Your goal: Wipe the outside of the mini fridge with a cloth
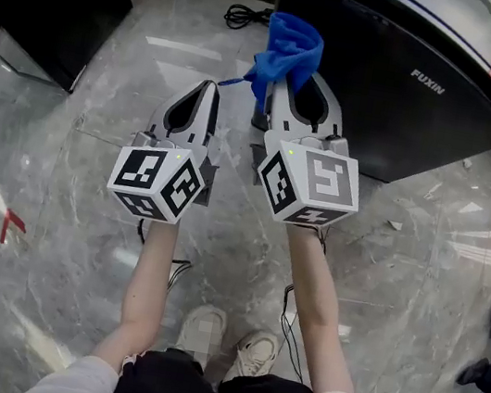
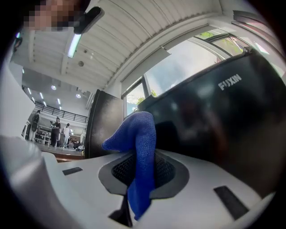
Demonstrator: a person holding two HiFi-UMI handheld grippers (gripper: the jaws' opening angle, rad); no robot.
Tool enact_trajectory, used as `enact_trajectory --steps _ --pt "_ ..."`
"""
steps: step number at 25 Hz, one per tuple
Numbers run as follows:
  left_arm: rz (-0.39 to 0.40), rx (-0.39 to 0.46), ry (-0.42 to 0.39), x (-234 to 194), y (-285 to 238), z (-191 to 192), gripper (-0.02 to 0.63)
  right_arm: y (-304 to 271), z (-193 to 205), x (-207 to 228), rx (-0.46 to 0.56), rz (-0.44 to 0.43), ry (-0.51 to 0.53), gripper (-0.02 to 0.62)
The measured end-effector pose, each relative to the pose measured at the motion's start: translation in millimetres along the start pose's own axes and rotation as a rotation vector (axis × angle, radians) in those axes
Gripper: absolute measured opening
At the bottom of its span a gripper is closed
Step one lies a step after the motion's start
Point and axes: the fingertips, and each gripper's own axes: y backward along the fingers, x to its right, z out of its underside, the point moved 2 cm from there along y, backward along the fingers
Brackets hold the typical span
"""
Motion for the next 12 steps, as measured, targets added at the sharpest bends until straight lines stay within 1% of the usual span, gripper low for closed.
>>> enact_trajectory --steps 2,5,8,12 --pt "0.003 -0.016 0.021 -2 -2 8 0.005 -11 12 0 -0.002 0.026 0.010 0.080" --pt "0.015 -0.043 0.009 -3 -5 15 0.005 -25 22 -2 0.002 0.053 0.028 0.080" --pt "0.016 -0.053 0.019 -7 -6 20 0.005 -29 24 -4 0.007 0.062 0.055 0.080" --pt "0.013 -0.054 0.036 -11 -7 24 0.005 -28 22 -2 0.008 0.066 0.064 0.080"
